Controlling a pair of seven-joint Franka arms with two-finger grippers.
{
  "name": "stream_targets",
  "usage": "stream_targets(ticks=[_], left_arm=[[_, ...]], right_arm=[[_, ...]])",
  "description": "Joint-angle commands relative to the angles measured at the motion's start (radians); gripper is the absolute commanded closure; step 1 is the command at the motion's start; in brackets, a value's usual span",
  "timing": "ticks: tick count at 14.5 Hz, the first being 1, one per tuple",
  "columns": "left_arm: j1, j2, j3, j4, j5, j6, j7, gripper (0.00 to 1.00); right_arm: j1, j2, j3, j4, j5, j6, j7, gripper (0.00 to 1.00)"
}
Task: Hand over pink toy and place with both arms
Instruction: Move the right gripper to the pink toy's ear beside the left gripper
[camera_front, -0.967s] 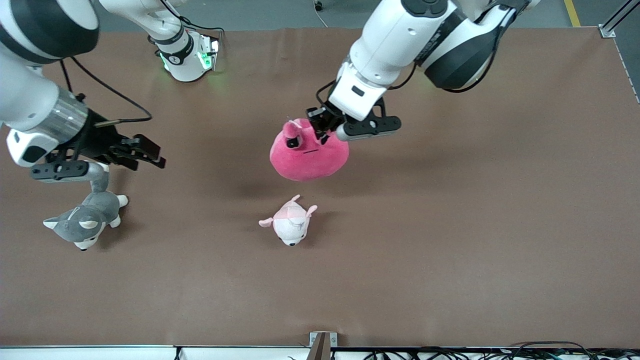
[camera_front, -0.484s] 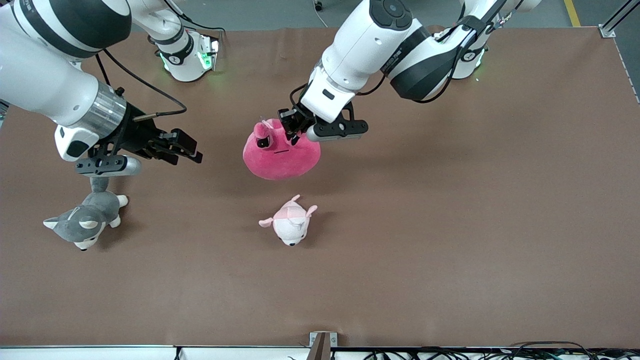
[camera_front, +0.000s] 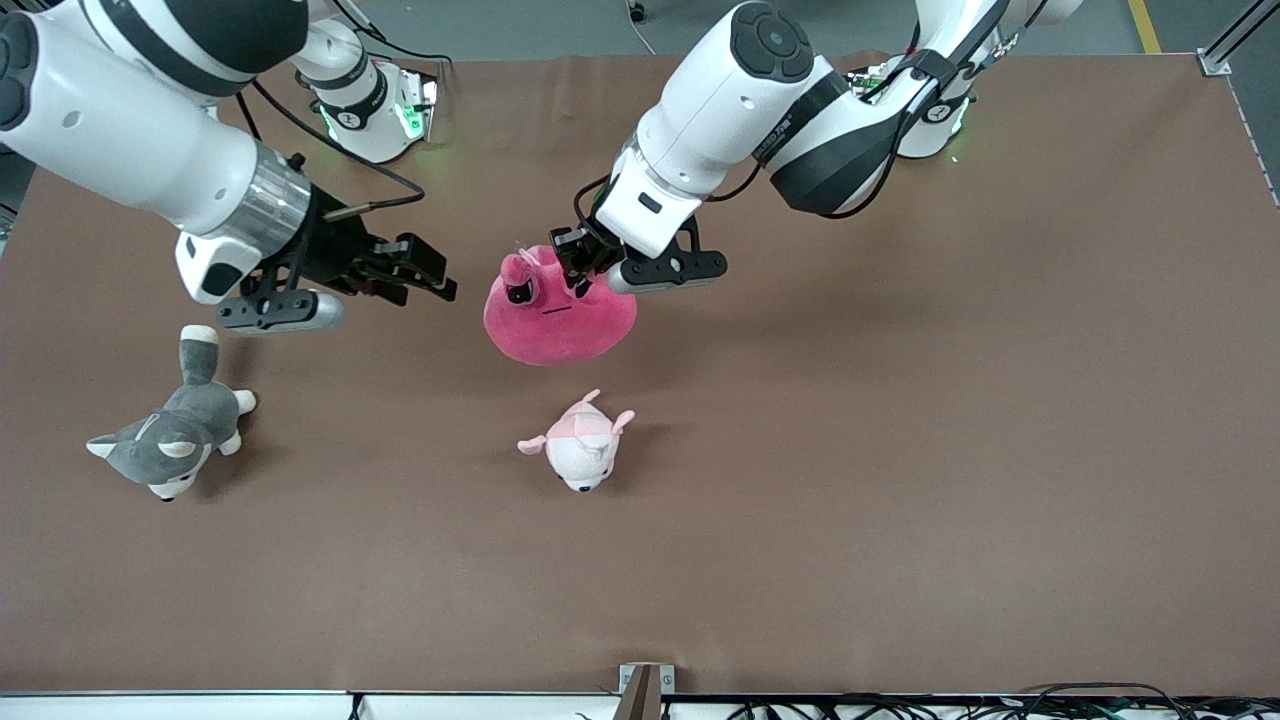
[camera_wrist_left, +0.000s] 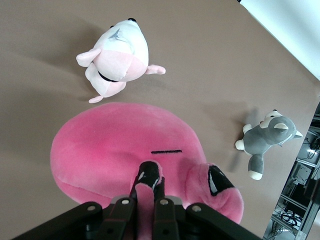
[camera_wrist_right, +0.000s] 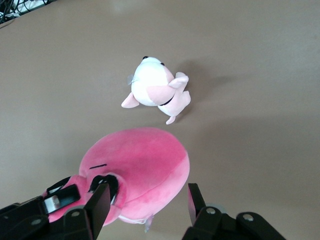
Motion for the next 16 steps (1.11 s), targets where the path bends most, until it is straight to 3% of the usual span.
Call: stream_targets(ticks=[1, 16], left_arm=[[-0.012, 0.011, 0.004, 0.029, 0.004, 0.005, -0.018, 0.99], [-0.009, 0.007, 0.004, 0.024, 0.001, 0.005, -0.018, 0.99]], right_arm=[[0.025, 0.006, -0.009, 0.015, 0.019, -0.007, 0.022, 0.29], [0.089, 0.041, -0.009, 0.011, 0.019, 0.009, 0.022, 0.29]])
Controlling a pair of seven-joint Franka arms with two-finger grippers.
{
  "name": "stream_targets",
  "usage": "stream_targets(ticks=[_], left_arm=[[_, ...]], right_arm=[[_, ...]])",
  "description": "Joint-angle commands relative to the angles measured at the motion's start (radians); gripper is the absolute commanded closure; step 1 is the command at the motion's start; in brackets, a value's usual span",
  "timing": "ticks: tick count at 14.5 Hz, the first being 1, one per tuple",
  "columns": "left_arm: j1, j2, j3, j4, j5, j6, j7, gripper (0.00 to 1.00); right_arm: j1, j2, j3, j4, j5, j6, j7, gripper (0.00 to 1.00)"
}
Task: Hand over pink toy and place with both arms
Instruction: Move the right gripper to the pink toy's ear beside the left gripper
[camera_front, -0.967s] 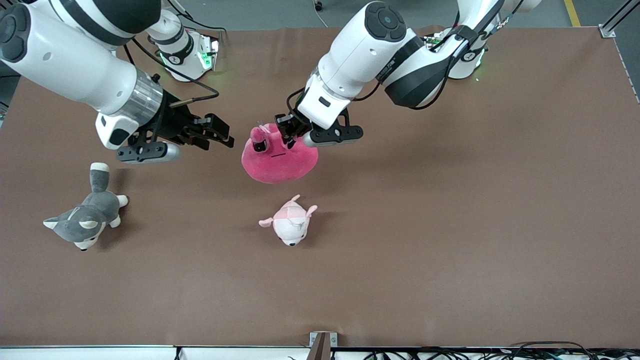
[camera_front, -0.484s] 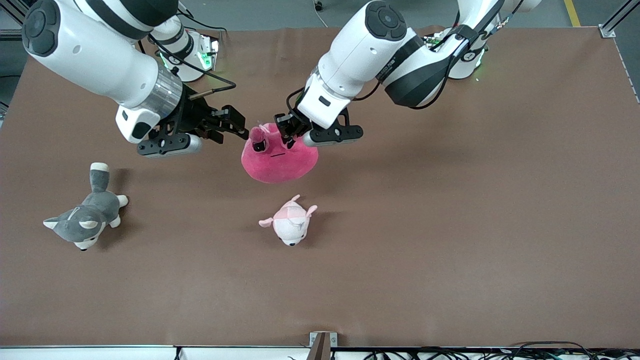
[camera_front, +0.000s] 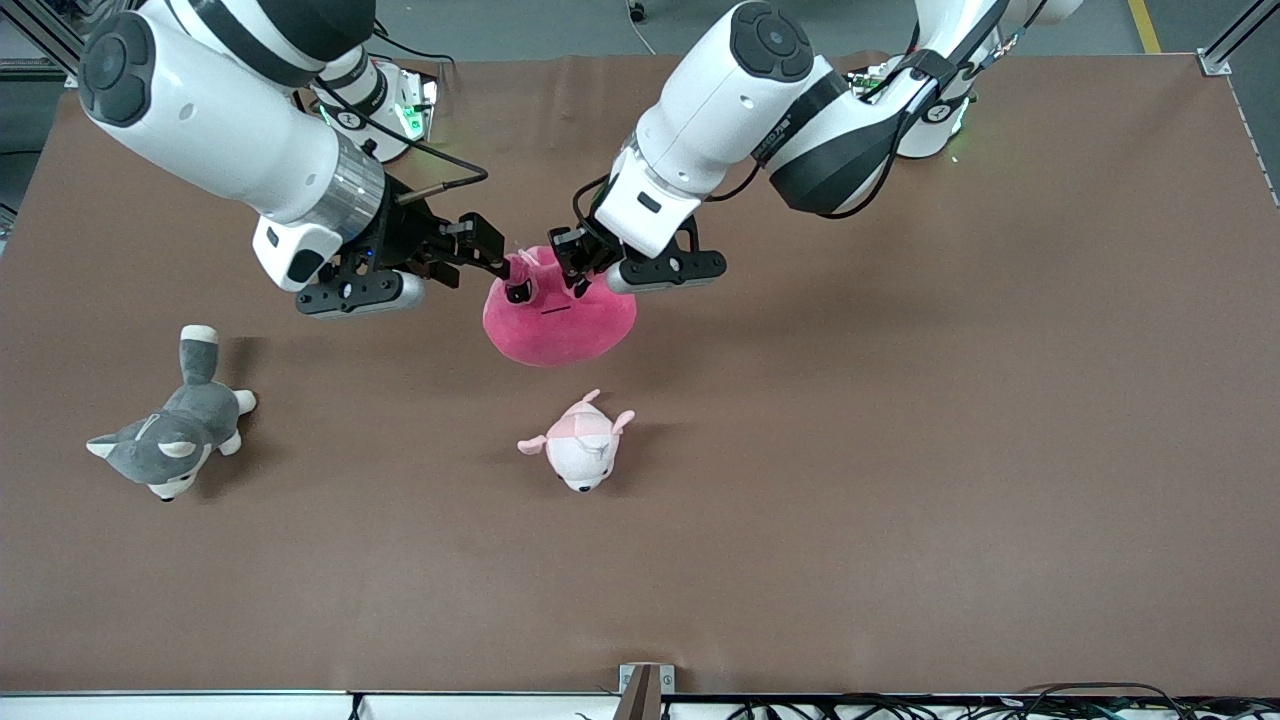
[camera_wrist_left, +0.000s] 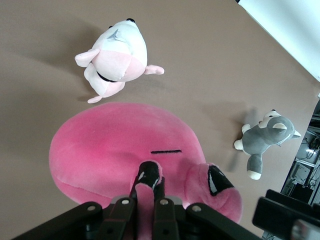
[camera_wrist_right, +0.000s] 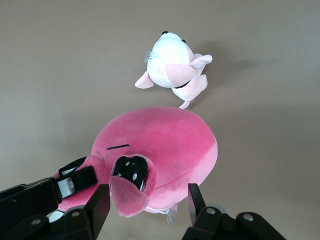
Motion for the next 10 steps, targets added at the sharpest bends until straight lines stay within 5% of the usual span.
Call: stream_targets(ticks=[1, 10], left_arm=[[-0.007, 0.007, 0.004, 0.02, 0.001, 0.005, -0.018, 0.99], [-0.003, 0.007, 0.004, 0.017, 0.001, 0.004, -0.018, 0.99]], right_arm=[[0.019, 0.017, -0.009, 0.013, 0.016, 0.004, 0.013, 0.29], [0.049, 0.038, -0.009, 0.015, 0.016, 0.01, 0.013, 0.29]])
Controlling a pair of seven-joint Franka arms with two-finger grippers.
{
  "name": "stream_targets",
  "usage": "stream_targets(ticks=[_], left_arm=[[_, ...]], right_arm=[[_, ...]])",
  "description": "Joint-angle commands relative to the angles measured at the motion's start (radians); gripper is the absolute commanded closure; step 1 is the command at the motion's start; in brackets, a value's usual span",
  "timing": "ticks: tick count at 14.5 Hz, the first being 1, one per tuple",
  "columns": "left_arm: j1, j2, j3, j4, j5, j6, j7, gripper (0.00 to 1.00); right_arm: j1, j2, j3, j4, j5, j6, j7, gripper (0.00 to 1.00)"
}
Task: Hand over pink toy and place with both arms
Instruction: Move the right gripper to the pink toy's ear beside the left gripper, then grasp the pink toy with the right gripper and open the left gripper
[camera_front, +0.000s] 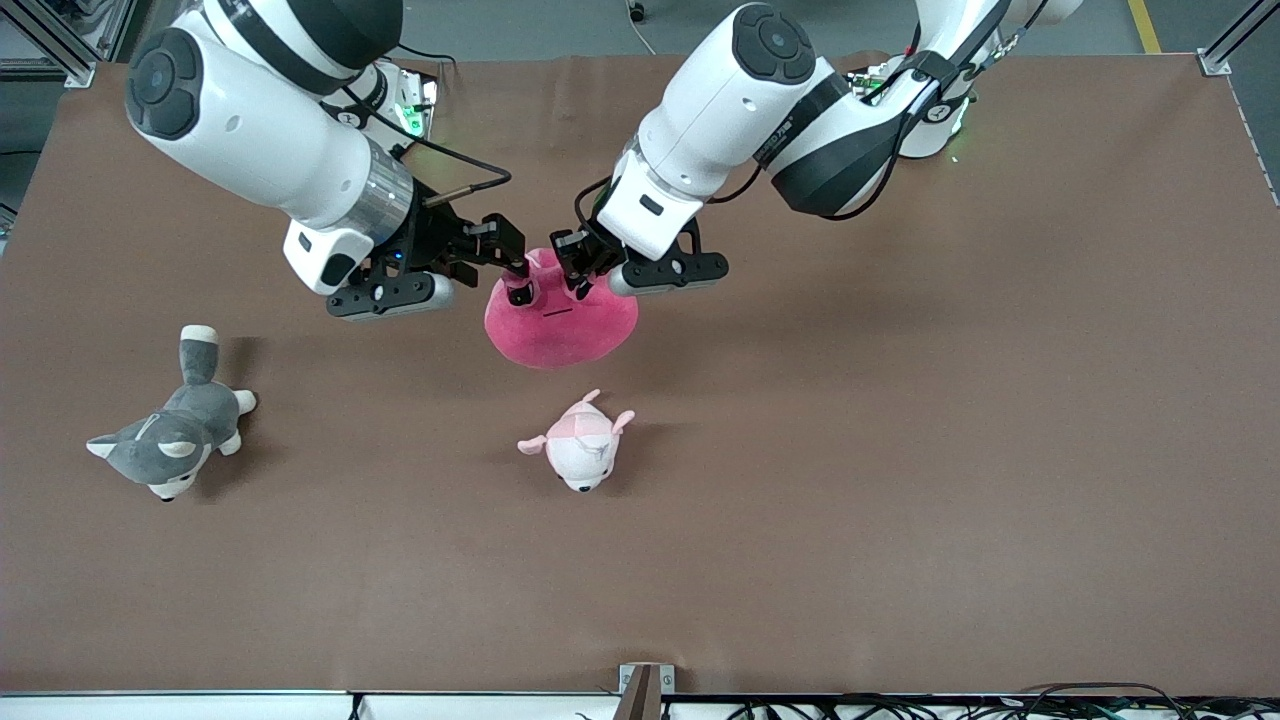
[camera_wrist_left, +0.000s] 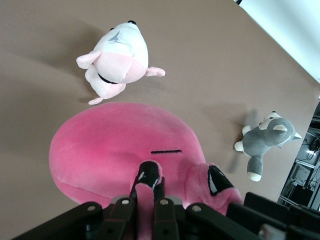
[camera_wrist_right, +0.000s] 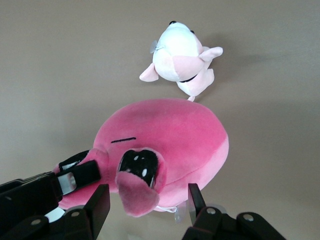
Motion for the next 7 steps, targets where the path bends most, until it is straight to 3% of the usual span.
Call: stream_targets(ticks=[1, 7], left_arm=[[-0.003, 0.007, 0.0, 0.017, 0.001, 0.004, -0.018, 0.99], [-0.003, 0.005, -0.001, 0.017, 0.001, 0.004, -0.018, 0.99]], right_arm=[[0.014, 0.024, -0.009, 0.013, 0.015, 0.003, 0.013, 0.29], [0.011, 0.045, -0.009, 0.013, 0.015, 0.003, 0.013, 0.32]])
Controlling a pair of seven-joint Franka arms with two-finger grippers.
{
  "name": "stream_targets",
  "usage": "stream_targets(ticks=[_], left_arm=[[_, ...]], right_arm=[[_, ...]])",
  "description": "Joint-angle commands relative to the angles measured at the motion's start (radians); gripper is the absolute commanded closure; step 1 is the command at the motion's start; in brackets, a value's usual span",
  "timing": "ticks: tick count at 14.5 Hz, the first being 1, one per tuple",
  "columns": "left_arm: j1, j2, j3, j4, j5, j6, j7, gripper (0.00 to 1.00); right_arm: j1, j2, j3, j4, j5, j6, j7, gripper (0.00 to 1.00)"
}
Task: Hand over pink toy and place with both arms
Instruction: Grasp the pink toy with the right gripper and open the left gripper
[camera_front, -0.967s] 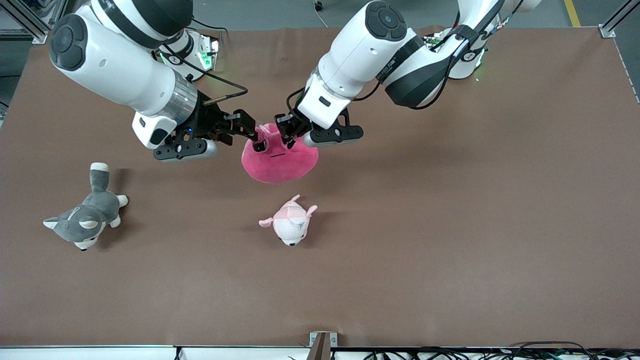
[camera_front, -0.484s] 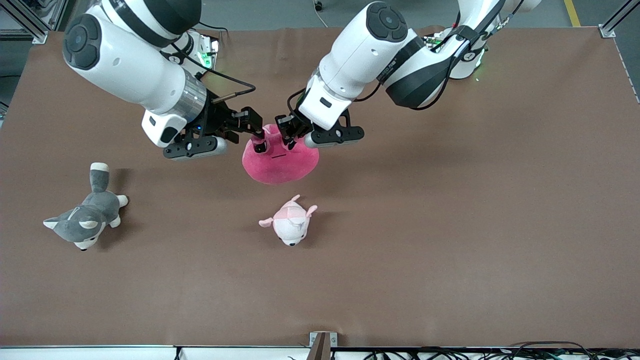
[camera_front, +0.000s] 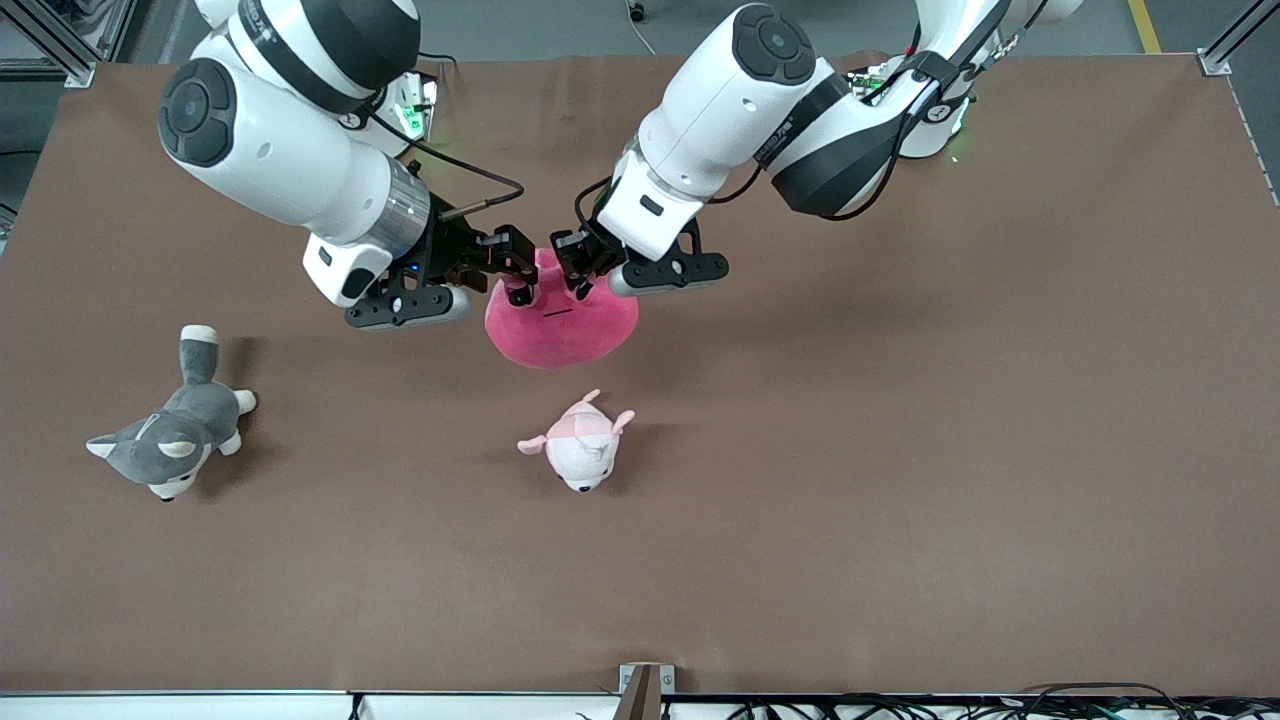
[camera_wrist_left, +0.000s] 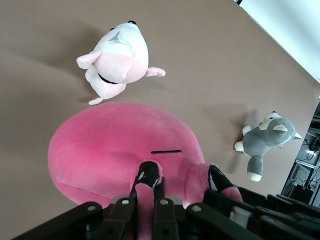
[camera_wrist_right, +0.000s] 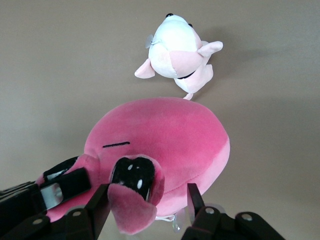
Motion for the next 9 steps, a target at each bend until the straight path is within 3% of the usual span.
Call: stream_targets(ticks=[1, 4, 7, 9], left_arm=[[-0.003, 0.003, -0.002, 0.017, 0.001, 0.004, -0.018, 0.99], [-0.003, 0.003, -0.002, 0.017, 0.001, 0.004, -0.018, 0.99], [-0.003, 0.003, 0.0, 0.017, 0.001, 0.004, -0.018, 0.99], [-0.003, 0.003, -0.002, 0.017, 0.001, 0.004, -0.018, 0.99]], right_arm=[[0.006, 0.014, -0.006, 0.015, 0.015, 0.001, 0.012, 0.34], [0.006, 0.015, -0.006, 0.015, 0.015, -0.001, 0.001, 0.55], [0.006, 0.017, -0.008, 0.015, 0.009, -0.006, -0.003, 0.87], [0.008, 0.015, -0.008, 0.015, 0.005, -0.012, -0.002, 0.96]])
